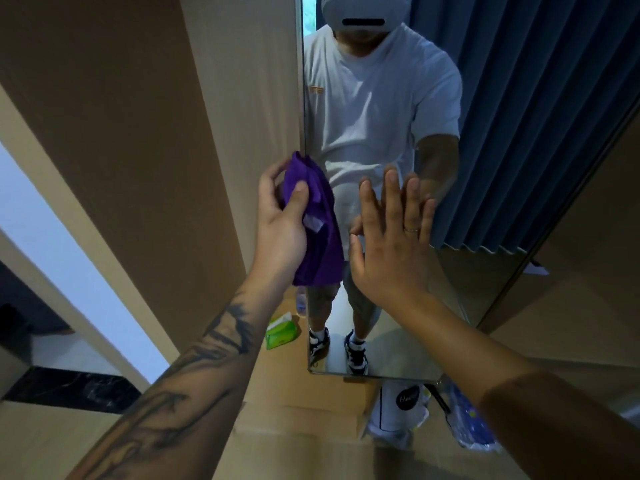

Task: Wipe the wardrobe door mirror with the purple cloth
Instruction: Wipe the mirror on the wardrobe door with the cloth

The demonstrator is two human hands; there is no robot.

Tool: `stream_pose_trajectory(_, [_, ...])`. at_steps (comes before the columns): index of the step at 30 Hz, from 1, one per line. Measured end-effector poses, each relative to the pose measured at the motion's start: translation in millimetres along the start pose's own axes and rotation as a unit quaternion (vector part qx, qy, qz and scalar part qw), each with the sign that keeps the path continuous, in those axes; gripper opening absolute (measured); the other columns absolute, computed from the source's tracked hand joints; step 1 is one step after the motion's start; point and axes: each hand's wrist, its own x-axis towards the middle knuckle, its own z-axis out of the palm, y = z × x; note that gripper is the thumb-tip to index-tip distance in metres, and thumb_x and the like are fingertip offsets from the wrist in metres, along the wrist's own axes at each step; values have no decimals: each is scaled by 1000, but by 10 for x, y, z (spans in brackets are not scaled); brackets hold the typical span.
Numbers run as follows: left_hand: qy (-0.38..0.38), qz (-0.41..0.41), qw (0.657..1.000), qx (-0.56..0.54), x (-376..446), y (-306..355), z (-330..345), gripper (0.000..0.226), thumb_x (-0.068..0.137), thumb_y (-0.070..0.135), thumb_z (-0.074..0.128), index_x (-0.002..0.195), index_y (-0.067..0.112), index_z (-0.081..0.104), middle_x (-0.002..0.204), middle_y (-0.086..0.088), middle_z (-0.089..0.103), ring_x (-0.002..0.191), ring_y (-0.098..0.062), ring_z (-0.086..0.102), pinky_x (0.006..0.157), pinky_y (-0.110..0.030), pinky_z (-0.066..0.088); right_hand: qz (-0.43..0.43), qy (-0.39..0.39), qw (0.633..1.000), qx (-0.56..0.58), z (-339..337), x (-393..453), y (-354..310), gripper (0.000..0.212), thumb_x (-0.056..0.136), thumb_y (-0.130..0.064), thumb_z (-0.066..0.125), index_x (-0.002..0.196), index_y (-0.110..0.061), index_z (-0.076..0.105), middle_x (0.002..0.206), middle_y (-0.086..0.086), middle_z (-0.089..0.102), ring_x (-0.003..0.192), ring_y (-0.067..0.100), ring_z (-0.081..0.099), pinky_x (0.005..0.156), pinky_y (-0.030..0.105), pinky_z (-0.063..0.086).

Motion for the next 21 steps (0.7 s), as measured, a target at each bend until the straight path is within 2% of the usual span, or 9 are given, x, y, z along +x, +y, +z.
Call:
stream_pose_trajectory(2, [2, 16, 1000, -4, 60, 34, 8, 22, 104, 17, 55, 119, 32, 55, 124, -8, 67, 110, -24, 67, 97, -39, 54, 1, 1, 1000, 0, 6, -4, 1, 80, 99, -38, 54, 165, -14, 17, 170, 20, 6, 157, 46, 6, 126, 63, 5])
stream_pose_trajectory(4, [8, 2, 1000, -6, 12, -80, -17, 19, 105, 15, 54, 121, 26, 55, 114, 2, 69, 101, -12, 68, 91, -29, 55, 3, 0, 1000, -1, 10, -7, 5, 80, 99, -38, 53, 165, -15, 16, 170, 19, 4, 157, 46, 6, 126, 62, 5])
stream_pose_trajectory(6, [12, -56, 998, -4, -142, -295, -82, 20, 105, 14, 54, 125, 19, 56, 102, 13, 72, 93, -5, 69, 81, -21, 53, 2, -6, 1000, -4, 14, -14, 2, 81, 99, -38, 53, 166, -16, 14, 171, 18, 0, 157, 45, 3, 126, 62, 3])
stream_pose_trajectory(8, [16, -132, 991, -25, -309, -521, -189, 23, 103, 14, 57, 126, 18, 59, 101, 10, 74, 96, -14, 70, 77, -24, 54, 2, -11, 1000, -7, 14, -21, 0, 81, 99, -37, 53, 166, -16, 13, 171, 17, -1, 157, 45, 1, 127, 62, 2])
stream_pose_trajectory(10, [19, -161, 986, -41, -398, -618, -272, 22, 100, 11, 60, 120, 22, 62, 102, 7, 75, 99, -21, 70, 79, -31, 55, -2, -13, 1000, -9, 15, -28, 16, 80, 98, -38, 53, 165, -15, 15, 171, 18, 0, 157, 45, 2, 127, 60, 0])
stream_pose_trajectory(12, [15, -154, 987, -37, -344, -560, -272, 21, 99, 7, 61, 113, 24, 63, 97, 7, 76, 94, -21, 71, 81, -35, 56, -4, -7, 1000, -6, 11, -26, 21, 79, 98, -37, 53, 165, -14, 17, 171, 19, 3, 157, 45, 3, 127, 60, -1])
stream_pose_trajectory(14, [10, -123, 992, -34, -224, -407, -227, 21, 99, 5, 61, 111, 22, 63, 94, 7, 76, 88, -17, 72, 79, -31, 57, -3, -9, 1000, -4, 5, -26, 14, 78, 99, -37, 53, 165, -14, 18, 171, 19, 5, 157, 46, 5, 127, 60, 0])
stream_pose_trajectory(18, [-4, -38, 996, -76, 19, -89, -130, 21, 99, 2, 59, 114, 17, 62, 112, -5, 70, 100, -19, 67, 88, -30, 56, 3, 5, 1000, 5, 32, -29, 0, 78, 98, -38, 55, 164, -14, 21, 170, 21, 9, 156, 48, 9, 127, 60, 1])
stream_pose_trajectory(21, [-2, -61, 995, -79, -28, -228, -154, 20, 100, 6, 59, 113, 21, 62, 115, -8, 68, 100, -21, 67, 84, -31, 56, 7, 7, 1000, 5, 46, -47, -3, 78, 98, -39, 55, 164, -14, 22, 170, 20, 9, 156, 47, 9, 127, 61, 3])
